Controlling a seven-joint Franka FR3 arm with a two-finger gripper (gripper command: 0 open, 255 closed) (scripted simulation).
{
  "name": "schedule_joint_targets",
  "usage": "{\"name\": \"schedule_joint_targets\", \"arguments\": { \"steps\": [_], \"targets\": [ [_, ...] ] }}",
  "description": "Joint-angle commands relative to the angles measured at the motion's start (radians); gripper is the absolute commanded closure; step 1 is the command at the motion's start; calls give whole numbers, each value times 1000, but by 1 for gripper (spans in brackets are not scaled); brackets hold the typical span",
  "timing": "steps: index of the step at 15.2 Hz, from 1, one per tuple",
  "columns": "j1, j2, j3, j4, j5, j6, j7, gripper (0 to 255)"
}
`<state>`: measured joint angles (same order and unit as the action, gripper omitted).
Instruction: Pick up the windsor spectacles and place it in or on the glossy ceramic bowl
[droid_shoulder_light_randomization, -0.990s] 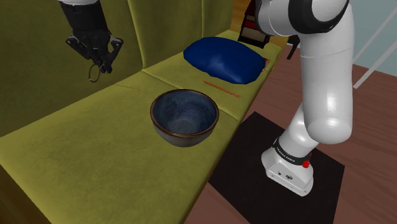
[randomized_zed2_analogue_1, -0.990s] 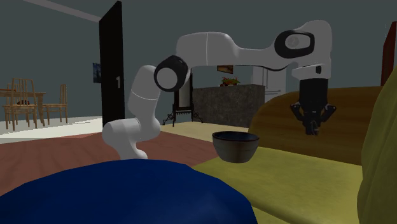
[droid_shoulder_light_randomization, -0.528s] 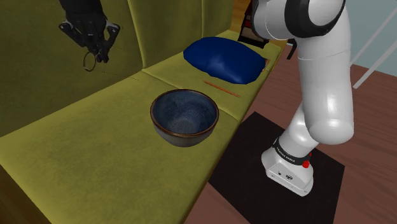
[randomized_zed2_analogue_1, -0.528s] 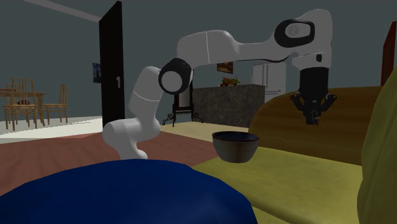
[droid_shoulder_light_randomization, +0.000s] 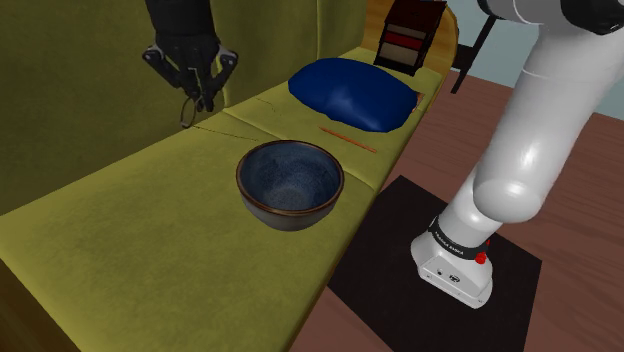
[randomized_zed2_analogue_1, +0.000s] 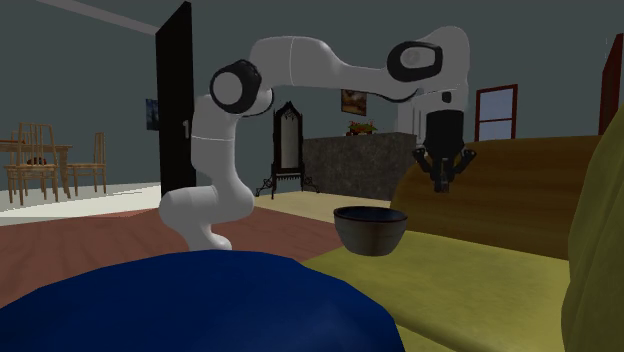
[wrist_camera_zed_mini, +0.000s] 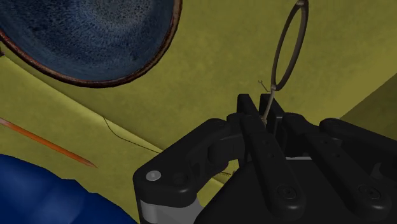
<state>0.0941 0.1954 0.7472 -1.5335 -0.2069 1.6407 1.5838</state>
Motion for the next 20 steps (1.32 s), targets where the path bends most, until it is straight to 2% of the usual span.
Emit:
{"name": "schedule_joint_targets", "arguments": {
  "steps": [1,4,7,17,20],
  "targets": [
    [-43,-116,8,-129,77,45,-26,255],
    [-66,-278,-5,-280,186,80,-78,255],
    [-52,-463,-43,-437,303,95,-140,255],
    [-41,-450,-32,-562,300,229,-128,255],
    [-41,-448,-30,-571,300,240,-127,255]
  ]
}}
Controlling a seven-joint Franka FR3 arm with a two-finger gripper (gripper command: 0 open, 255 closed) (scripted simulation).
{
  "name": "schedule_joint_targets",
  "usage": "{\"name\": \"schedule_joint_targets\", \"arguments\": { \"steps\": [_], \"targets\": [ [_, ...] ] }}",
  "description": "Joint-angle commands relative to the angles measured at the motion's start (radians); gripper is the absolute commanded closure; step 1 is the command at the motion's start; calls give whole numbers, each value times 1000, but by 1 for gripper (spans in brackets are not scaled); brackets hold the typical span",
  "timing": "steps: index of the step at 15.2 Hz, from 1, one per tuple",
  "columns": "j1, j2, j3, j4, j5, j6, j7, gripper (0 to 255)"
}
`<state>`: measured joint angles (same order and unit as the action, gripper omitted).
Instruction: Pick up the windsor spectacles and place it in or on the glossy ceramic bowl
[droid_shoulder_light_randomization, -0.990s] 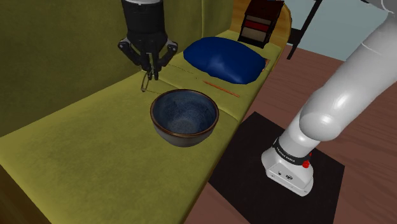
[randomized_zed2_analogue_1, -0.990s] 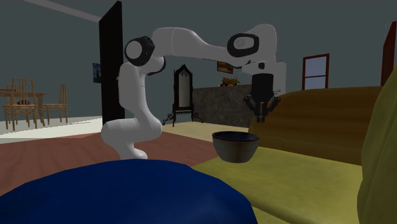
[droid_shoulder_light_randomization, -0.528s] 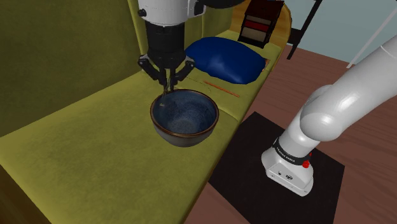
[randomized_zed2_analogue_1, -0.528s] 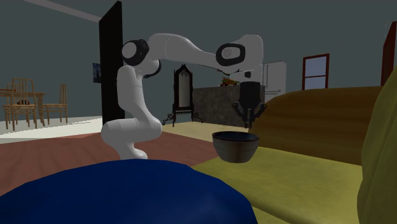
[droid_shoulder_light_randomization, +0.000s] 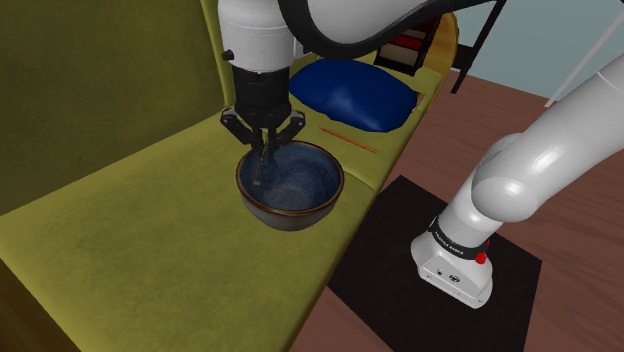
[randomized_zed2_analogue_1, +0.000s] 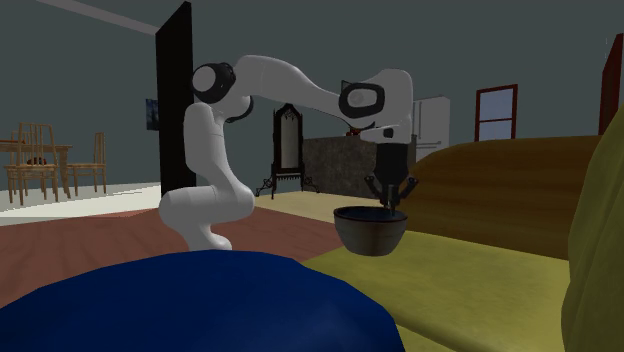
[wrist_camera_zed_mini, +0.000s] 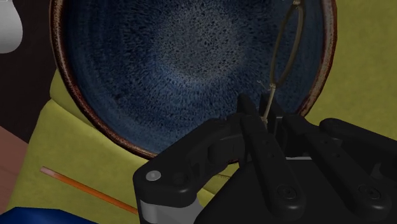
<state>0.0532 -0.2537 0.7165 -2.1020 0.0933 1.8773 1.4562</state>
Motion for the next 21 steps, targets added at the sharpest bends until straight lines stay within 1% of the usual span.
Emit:
{"name": "schedule_joint_targets", "arguments": {
  "steps": [1,6,7,12,16,21],
  "targets": [
    [0,1,1,-2,-1,4,1,255],
    [0,1,1,-2,-1,4,1,255],
    [0,2,1,-2,-1,4,1,0],
    [0,1,1,-2,-1,4,1,0],
    [-2,-6,-9,119,-1,-124,-1,0],
    [-2,-6,-9,119,-1,-124,-1,0]
  ]
}}
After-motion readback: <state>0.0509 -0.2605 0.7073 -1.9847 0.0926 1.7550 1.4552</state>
